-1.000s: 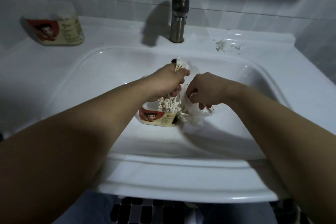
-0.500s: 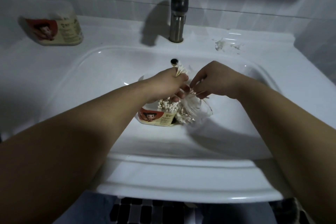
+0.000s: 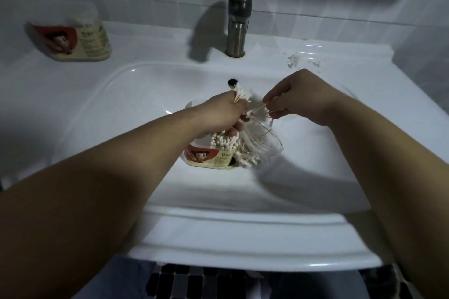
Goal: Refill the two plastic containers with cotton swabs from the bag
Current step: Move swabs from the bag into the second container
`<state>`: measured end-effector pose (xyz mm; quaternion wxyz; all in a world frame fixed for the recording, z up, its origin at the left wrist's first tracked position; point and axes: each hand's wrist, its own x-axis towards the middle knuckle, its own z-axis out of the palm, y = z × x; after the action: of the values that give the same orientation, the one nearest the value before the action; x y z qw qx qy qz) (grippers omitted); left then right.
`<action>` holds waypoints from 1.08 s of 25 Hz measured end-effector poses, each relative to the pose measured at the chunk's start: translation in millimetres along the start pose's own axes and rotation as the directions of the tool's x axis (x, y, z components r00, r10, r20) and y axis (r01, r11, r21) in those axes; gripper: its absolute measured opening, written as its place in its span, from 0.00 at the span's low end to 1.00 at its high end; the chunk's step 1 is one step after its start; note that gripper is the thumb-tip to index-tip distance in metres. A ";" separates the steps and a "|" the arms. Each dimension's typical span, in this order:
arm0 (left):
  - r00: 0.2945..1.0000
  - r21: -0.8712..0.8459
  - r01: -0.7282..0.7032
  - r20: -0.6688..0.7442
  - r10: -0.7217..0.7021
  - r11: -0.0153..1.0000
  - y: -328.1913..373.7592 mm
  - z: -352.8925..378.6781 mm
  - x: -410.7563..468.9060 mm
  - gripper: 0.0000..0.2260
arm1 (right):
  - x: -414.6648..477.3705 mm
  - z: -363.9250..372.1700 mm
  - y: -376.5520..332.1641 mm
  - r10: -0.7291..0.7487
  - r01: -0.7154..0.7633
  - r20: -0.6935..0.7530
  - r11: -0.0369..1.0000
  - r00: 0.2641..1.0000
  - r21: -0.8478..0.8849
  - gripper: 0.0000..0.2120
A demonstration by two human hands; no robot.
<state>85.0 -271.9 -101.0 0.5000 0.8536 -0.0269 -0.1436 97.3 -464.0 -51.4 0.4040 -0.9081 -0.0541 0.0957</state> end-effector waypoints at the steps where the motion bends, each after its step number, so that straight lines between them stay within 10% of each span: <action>1: 1.000 0.008 -0.014 -0.024 0.015 1.000 1.6 -0.4 -1.0 0.11 | -1.0 0.2 -0.9 -0.008 0.008 0.007 1.000 1.000 0.005 0.08; 27: 0.990 -0.010 -0.107 -0.098 0.105 0.994 5.3 -2.2 -1.9 0.12 | 6.9 1.6 3.0 -0.035 0.067 -0.133 0.965 0.991 0.252 0.07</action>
<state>84.3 -272.3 -95.0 0.5142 0.8531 -0.0467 -0.0755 103.7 -463.7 -55.6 0.5227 -0.8510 -0.0388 0.0332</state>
